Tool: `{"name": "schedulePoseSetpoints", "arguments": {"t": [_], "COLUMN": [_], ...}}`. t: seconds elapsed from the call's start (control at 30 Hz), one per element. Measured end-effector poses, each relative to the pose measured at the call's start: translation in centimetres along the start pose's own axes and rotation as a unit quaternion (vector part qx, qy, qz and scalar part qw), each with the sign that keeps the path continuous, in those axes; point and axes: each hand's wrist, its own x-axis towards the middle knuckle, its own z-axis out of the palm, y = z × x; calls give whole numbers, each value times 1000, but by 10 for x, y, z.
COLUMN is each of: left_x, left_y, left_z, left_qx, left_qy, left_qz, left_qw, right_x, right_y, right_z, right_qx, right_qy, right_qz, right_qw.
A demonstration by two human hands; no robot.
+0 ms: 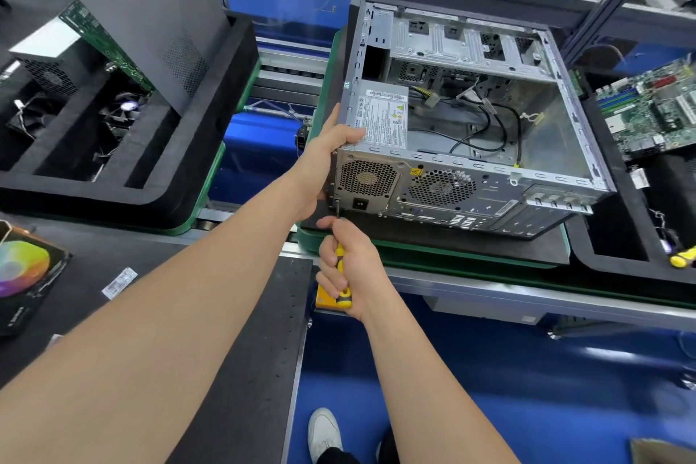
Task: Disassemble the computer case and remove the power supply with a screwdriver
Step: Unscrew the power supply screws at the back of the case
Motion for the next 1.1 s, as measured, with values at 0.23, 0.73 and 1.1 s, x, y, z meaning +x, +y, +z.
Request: {"name": "schedulePoseSetpoints", "arguments": {"t": [0.23, 0.73, 1.1], "left_x": [2, -2, -10], "left_y": [0, 6, 8], "left_z": [0, 1, 3], "left_qx": [3, 7, 12], "left_qy": [9, 12, 12], "left_qz": [-3, -5, -10], "left_qw": [1000, 1000, 1000], "right_x": [2, -1, -6], "right_y": [10, -2, 4], "right_z": [11, 9, -9], "right_qx": [-640, -111, 181], "right_qy": [237, 133, -64], "right_qz": [-155, 29, 73], "right_qw": [714, 985, 979]}}
